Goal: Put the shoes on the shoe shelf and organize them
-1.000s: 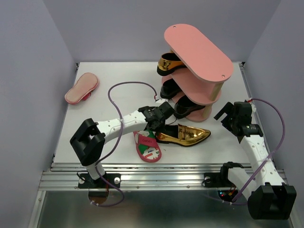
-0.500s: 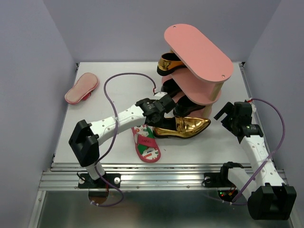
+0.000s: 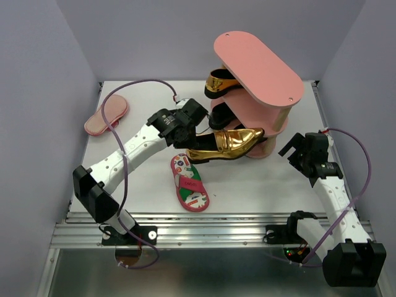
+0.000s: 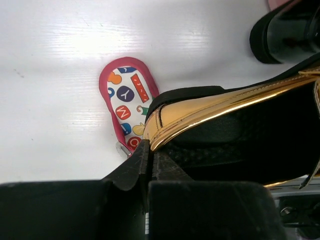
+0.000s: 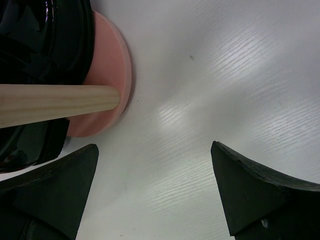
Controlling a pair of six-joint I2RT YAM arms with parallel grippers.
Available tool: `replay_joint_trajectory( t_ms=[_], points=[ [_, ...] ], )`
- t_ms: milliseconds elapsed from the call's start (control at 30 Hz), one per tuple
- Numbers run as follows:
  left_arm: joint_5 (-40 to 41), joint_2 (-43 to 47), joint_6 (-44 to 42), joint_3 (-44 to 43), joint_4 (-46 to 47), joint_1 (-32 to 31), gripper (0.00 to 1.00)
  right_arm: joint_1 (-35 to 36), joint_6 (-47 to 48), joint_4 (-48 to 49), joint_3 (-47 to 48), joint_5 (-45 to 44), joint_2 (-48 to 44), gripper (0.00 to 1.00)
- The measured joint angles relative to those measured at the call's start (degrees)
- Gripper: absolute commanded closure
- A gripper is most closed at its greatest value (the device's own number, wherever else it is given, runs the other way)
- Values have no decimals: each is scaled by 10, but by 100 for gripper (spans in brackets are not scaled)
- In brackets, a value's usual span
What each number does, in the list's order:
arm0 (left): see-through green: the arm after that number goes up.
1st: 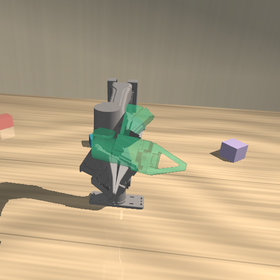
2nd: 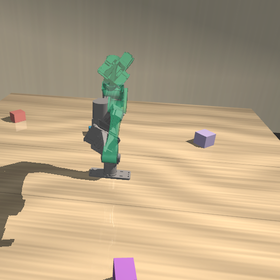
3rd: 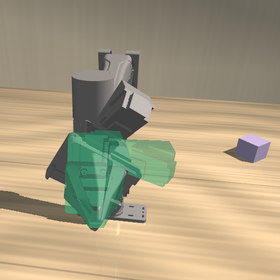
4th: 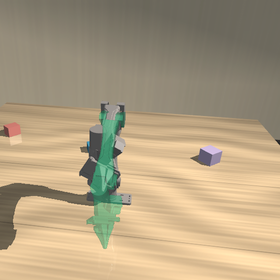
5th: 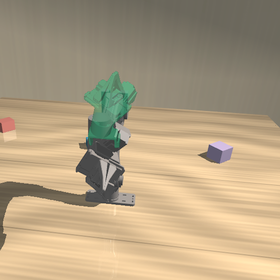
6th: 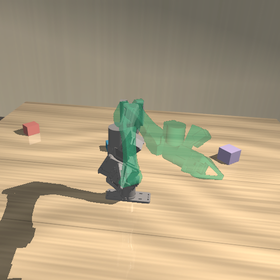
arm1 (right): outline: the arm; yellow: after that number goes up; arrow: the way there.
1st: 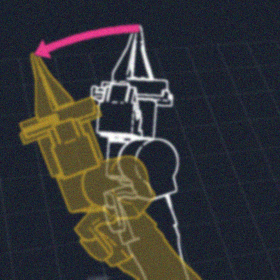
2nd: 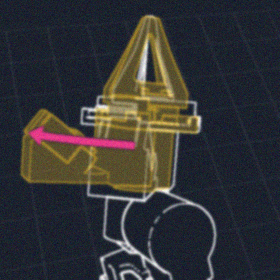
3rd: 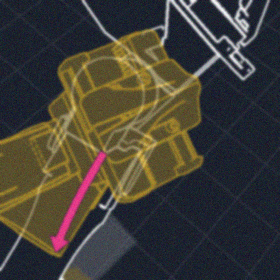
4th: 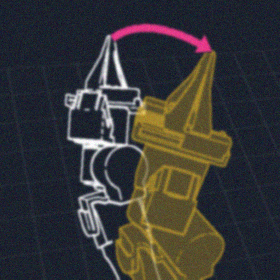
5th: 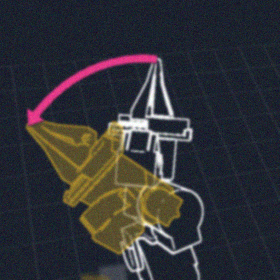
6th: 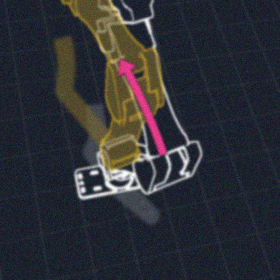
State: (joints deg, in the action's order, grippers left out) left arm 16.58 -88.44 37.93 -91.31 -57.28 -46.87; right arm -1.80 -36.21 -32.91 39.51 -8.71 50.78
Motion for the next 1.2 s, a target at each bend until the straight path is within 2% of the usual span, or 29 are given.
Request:
replay_joint_trajectory(
  t_ms=[167, 567, 833, 1200],
  points=[
    [-1, -18, 11, -66, -13, 31, 100, 0, 0, 2, 0, 3, -2, 0],
    [-12, -155, 18, -221, -8, 31, 100, 0, 0, 3, 0, 4, -2, 0],
    [-11, -189, 22, -274, -13, 36, 100, 0, 0, 3, 0, 3, -18, 0],
    [-18, -195, 44, -292, 11, 38, 100, 0, 0, 3, -2, 3, -20, 0]
  ],
)
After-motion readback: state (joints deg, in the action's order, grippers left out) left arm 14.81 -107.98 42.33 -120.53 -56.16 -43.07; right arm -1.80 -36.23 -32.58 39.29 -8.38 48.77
